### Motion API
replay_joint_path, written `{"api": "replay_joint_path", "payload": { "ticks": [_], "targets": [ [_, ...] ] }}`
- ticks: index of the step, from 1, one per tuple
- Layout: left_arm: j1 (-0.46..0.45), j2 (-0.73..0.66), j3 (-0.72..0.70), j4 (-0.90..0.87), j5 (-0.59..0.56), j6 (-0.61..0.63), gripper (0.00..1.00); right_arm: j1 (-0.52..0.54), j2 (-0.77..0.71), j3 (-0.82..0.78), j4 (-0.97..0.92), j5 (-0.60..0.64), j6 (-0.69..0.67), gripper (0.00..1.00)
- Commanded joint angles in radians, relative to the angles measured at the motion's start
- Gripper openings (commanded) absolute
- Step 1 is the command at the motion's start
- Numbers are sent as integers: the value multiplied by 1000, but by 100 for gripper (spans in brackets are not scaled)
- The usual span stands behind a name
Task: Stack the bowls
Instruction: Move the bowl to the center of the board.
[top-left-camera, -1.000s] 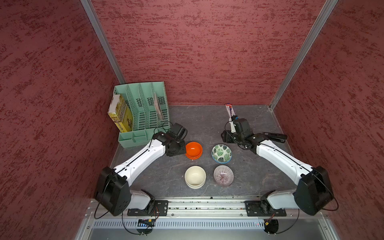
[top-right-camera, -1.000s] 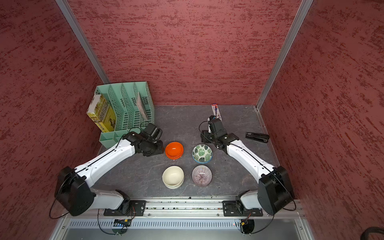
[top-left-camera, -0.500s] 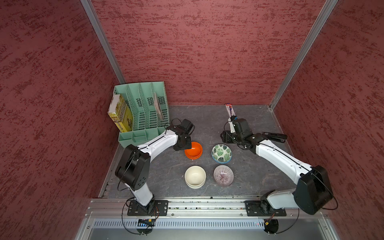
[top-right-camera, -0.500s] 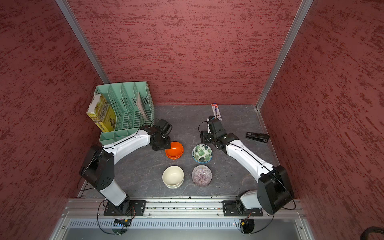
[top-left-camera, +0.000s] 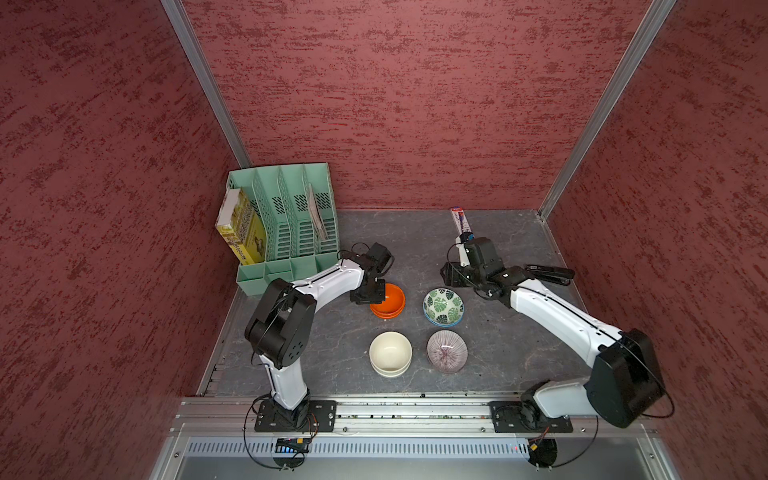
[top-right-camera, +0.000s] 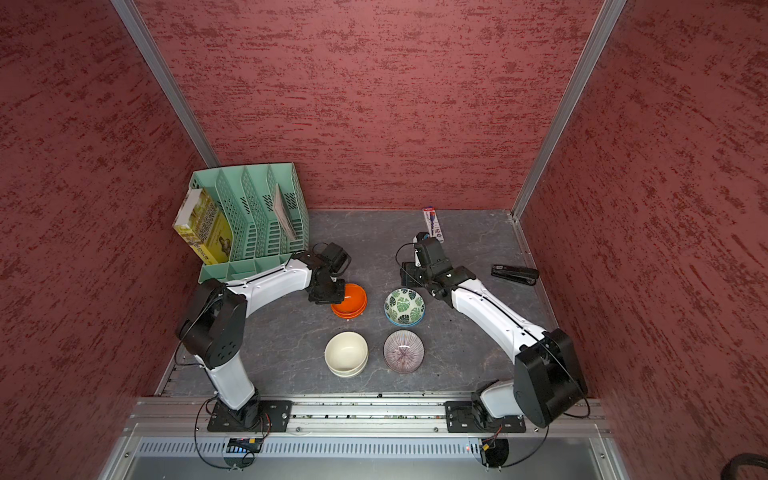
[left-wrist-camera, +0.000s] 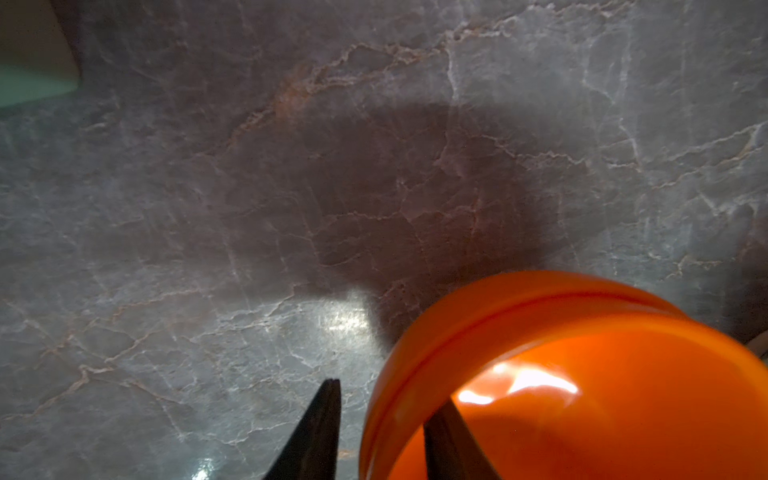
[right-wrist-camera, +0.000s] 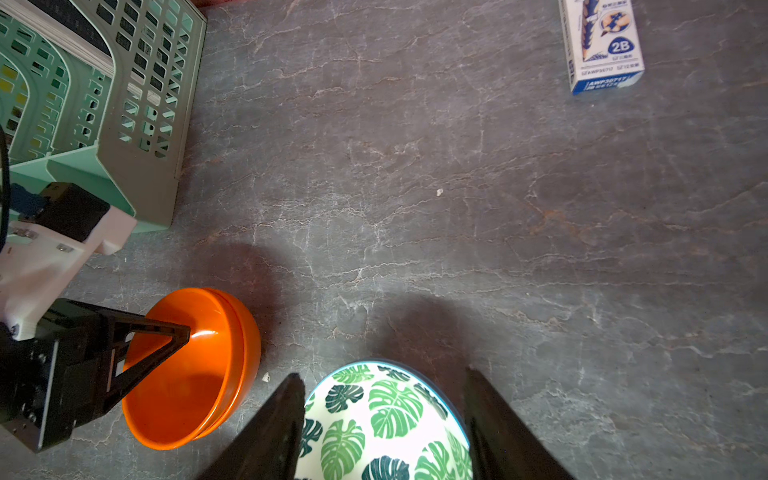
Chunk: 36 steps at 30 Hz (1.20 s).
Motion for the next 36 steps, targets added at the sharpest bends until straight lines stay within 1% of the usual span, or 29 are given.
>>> {"api": "replay_joint_path", "payload": {
  "ticks": [1, 5, 9, 12, 16, 20, 27, 36],
  "targets": [
    [-5, 25, 16, 22, -6, 13, 30, 7, 2, 16, 0, -10, -13, 63],
    [-6, 42, 20, 20, -8, 17, 28, 7, -2, 17, -2, -9, -14, 63],
    [-5, 37, 17, 22, -15, 14, 17, 7, 2, 21, -1, -8, -16, 63],
    [-5, 34, 16, 13, -21, 15, 14, 7, 9, 24, 0, -12, -16, 63],
    [0, 29, 7, 5, -38, 21, 13, 7, 16, 22, 6, -18, -14, 64],
    [24, 10, -30, 7, -45, 19, 12, 7, 20, 22, 6, -23, -18, 63],
    [83, -86, -138, 5, -52, 13, 13, 14, 37, 35, 11, -40, -24, 63],
    [134, -167, -260, 24, -46, -3, 13, 47, 71, 59, 3, -33, -28, 63]
  ]
}}
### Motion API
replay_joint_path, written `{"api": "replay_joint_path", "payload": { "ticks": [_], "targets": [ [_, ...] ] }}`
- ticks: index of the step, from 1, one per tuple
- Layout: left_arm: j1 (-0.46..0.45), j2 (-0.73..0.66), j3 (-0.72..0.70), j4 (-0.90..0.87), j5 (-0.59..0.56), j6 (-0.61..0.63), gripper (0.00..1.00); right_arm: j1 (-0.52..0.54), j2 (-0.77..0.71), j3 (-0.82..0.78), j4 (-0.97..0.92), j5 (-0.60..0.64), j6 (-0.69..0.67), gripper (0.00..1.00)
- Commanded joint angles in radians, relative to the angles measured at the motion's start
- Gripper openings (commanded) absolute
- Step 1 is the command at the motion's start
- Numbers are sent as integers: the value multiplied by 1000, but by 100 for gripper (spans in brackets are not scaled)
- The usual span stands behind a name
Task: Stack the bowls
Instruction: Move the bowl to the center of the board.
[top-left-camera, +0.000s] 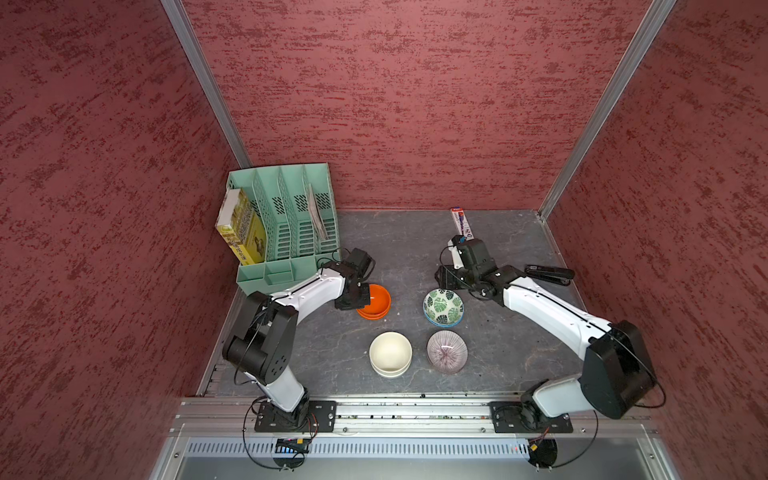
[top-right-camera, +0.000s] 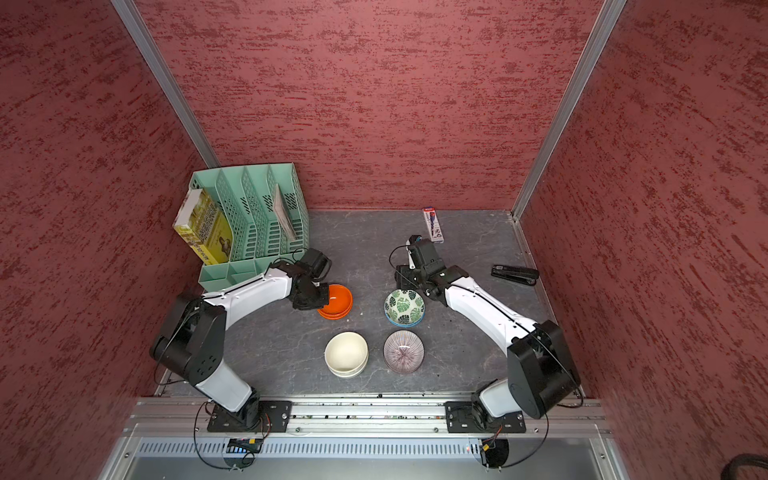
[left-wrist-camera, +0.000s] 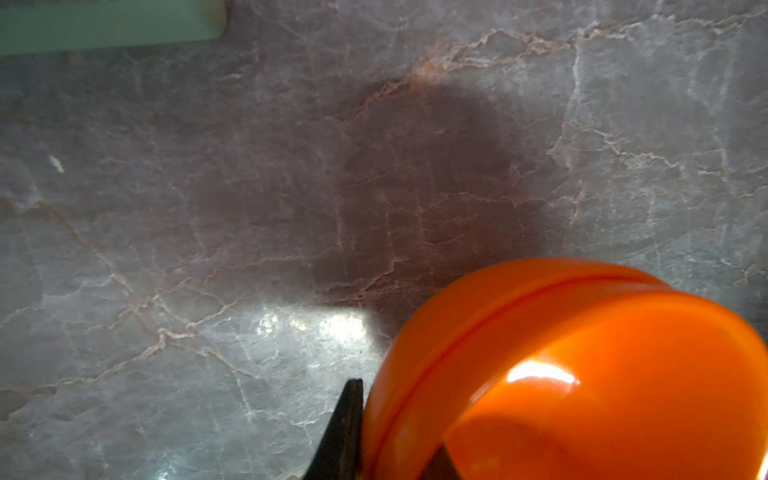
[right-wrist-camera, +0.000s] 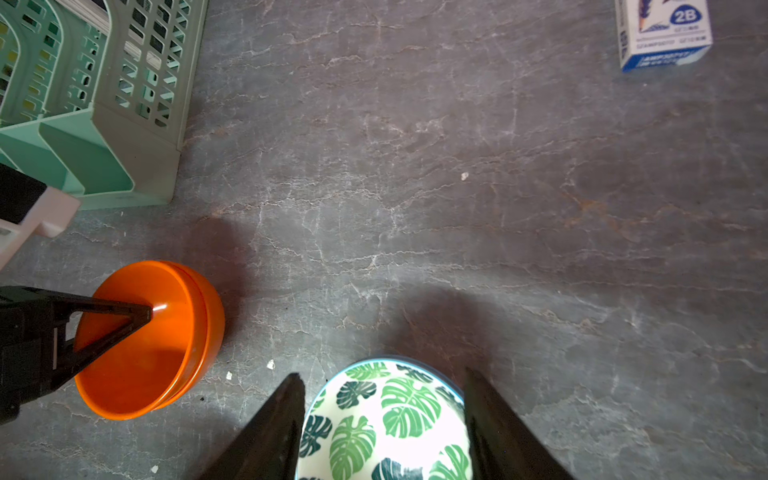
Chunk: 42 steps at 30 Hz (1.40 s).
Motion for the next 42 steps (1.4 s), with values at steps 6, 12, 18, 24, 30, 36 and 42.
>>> {"api": "replay_joint_path", "payload": {
  "ticks": [6, 12, 18, 24, 30, 36, 42],
  "targets": [
    [30, -4, -68, -38, -53, -14, 18, 20, -3, 33, -3, 1, -11, 63],
    [38, 10, -60, -13, -65, -27, 30, 33, -9, 35, -18, -1, -18, 63],
    [50, -18, -45, -1, -59, -36, 45, 96, -9, 64, -58, -115, -102, 64],
    [50, -94, -2, -30, -44, -16, 48, 187, 7, 106, -127, -137, -154, 65],
    [50, -134, 61, -86, -32, 6, 53, 239, 24, 126, -169, -237, -204, 66],
    [56, -169, 208, -197, -110, 80, 100, 330, 65, 130, -286, -285, -273, 67],
    [55, -190, 326, -241, -175, 110, 100, 383, 112, 143, -340, -293, -303, 67]
  ]
}}
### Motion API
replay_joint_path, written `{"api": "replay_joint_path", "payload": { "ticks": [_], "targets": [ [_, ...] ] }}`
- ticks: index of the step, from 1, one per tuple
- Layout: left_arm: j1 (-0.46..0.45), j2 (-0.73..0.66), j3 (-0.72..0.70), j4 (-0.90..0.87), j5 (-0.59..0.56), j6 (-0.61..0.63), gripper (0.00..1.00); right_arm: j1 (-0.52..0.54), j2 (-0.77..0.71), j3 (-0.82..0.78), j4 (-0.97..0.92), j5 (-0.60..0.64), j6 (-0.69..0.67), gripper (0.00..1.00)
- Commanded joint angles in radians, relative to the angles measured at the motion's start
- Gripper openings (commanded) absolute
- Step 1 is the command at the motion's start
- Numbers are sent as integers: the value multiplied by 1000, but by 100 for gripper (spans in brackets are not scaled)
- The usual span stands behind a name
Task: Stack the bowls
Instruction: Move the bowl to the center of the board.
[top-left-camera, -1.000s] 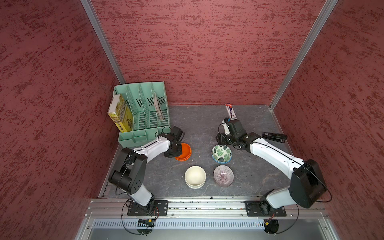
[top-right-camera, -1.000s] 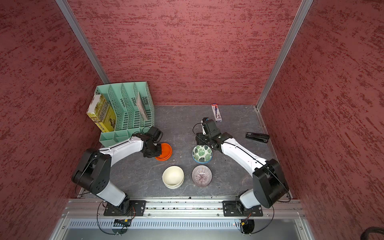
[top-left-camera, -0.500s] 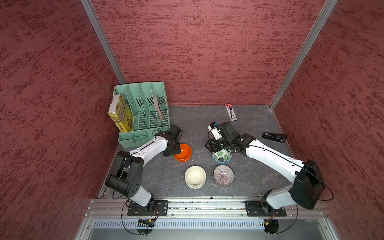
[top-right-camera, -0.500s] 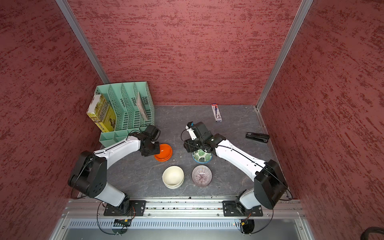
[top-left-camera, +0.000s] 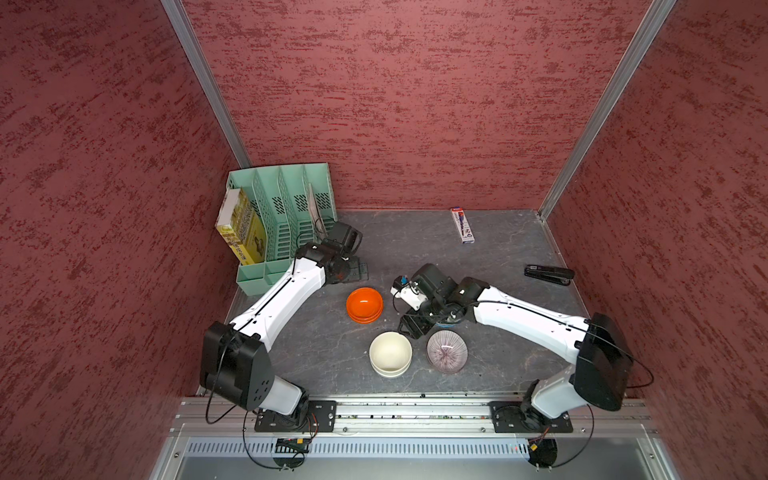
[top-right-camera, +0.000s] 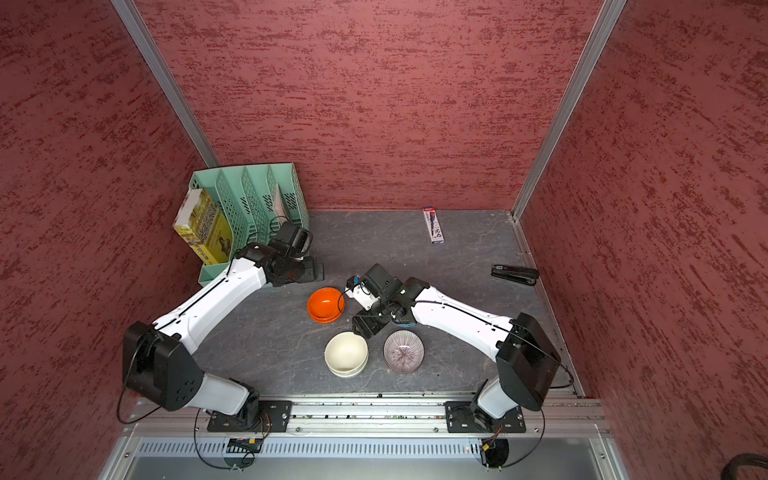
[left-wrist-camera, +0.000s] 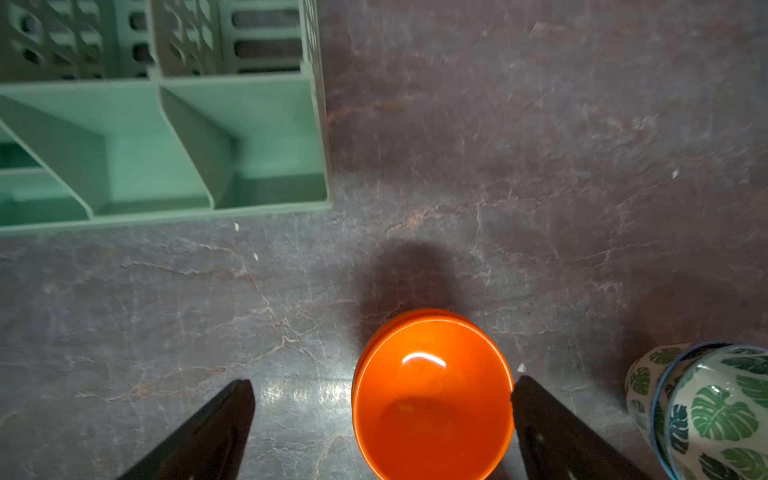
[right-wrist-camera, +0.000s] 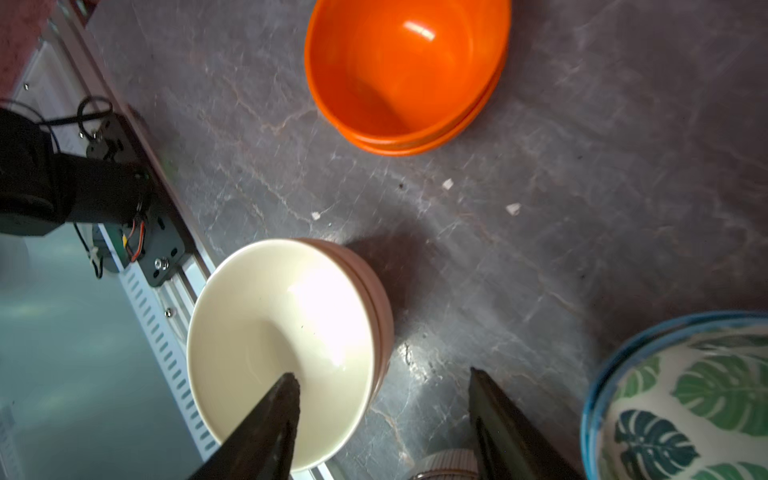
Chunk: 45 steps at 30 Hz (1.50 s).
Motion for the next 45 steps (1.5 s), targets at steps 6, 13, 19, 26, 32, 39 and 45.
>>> {"api": "replay_joint_path", "payload": {
  "ticks": [6, 13, 19, 26, 32, 39, 45],
  "targets": [
    [21, -40, 46, -47, -47, 37, 100, 49, 111, 78, -90, -16, -55, 67],
    [48, -76, 25, -42, -24, 40, 100, 51, 195, 98, -76, -1, -49, 67],
    [66, -101, 35, -49, -17, 43, 100, 51, 243, 126, -80, 36, -48, 64],
    [100, -136, 39, -55, -3, 55, 100, 51, 252, 119, -66, 58, -33, 39],
    [131, -167, 32, -55, 15, 59, 100, 55, 241, 99, -53, 71, -33, 33],
    [136, -187, 28, -59, 18, 60, 100, 55, 219, 62, -7, 77, -17, 20],
    [138, -186, 27, -53, 27, 58, 100, 56, 177, 54, -3, 88, -14, 14]
  ]
}}
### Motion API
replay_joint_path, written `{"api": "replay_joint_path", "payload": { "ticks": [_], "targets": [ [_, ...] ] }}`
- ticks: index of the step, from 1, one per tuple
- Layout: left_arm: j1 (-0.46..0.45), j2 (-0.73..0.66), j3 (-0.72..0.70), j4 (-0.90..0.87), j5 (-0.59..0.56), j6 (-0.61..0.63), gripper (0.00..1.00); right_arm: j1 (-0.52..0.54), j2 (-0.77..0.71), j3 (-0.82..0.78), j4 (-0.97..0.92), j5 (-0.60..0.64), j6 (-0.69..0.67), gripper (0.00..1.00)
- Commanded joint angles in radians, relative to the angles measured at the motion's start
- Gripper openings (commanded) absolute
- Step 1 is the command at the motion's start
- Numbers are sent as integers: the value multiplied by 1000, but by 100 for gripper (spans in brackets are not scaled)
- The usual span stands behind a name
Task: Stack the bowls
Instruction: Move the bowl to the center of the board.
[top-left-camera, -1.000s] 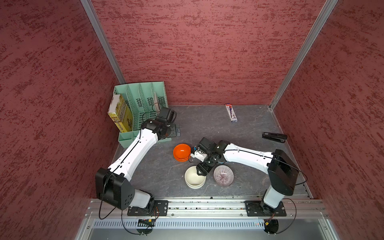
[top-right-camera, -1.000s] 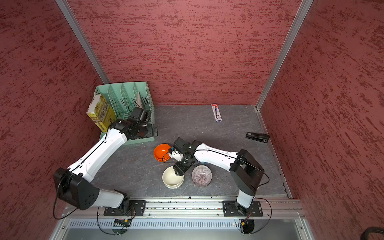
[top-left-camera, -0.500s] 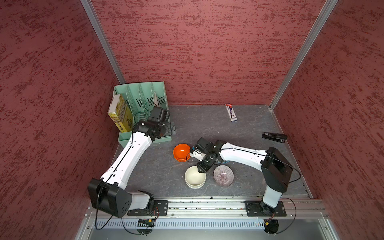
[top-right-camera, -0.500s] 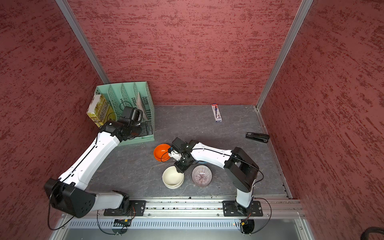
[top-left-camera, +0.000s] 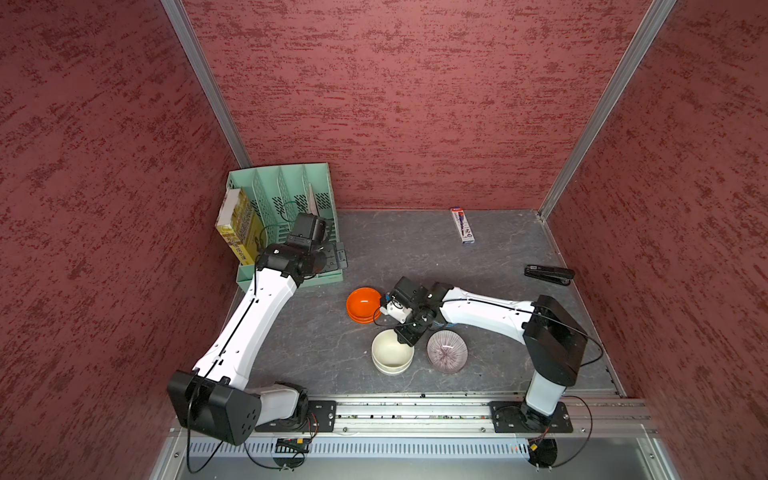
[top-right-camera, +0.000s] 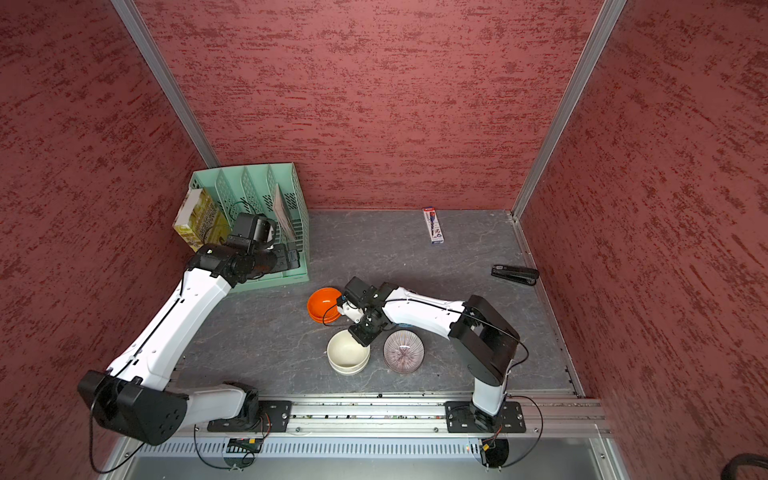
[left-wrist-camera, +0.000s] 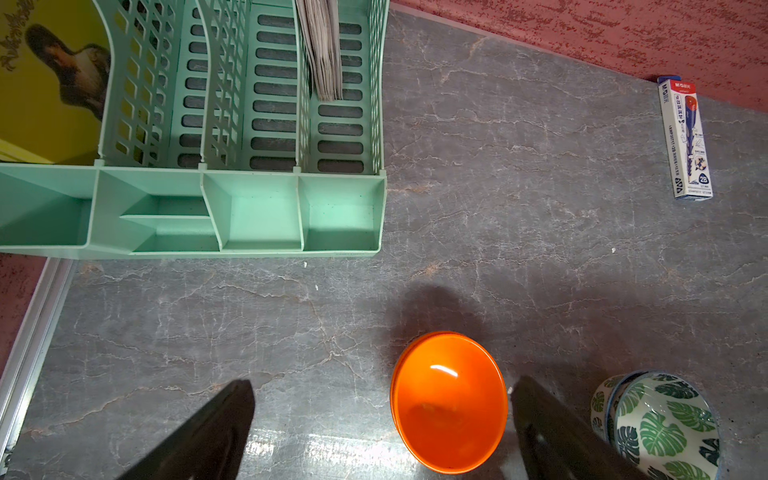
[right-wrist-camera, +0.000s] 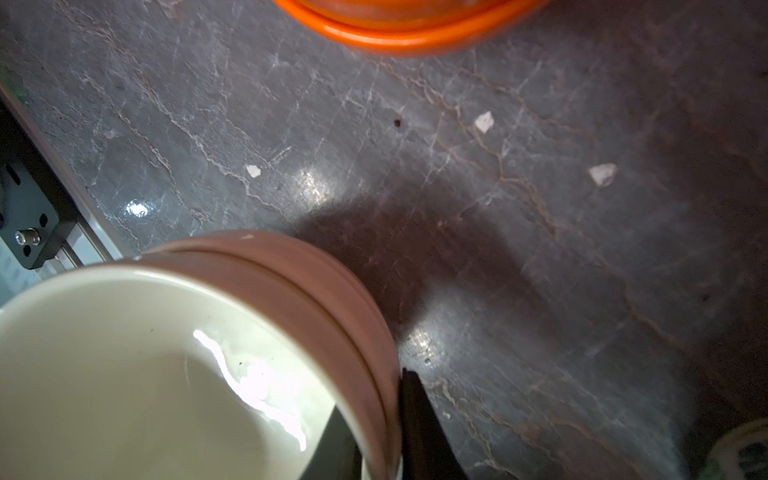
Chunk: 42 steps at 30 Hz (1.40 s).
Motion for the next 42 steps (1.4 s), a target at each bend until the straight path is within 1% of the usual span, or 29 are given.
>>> {"api": "replay_joint_path", "payload": {
  "ticks": [1, 6, 12, 22, 30, 42],
  "targets": [
    [7, -14, -6, -1, 11, 12, 100, 6, -57, -6, 22, 31, 6, 13],
    [7, -16, -6, 2, 12, 11, 100, -8, -83, 4, 9, 62, 5, 12],
    [7, -22, -11, 5, 17, 10, 100, -74, -96, 13, 13, 82, -4, 11],
    [6, -16, -9, 10, 25, 10, 100, -178, -19, 117, 1, 63, -60, 10],
    [6, -8, -11, 16, 26, 13, 100, -205, 46, 181, -2, 60, -74, 10],
    [9, 6, -9, 22, 22, 19, 100, -265, 107, 225, 2, 45, -90, 10]
  ]
}}
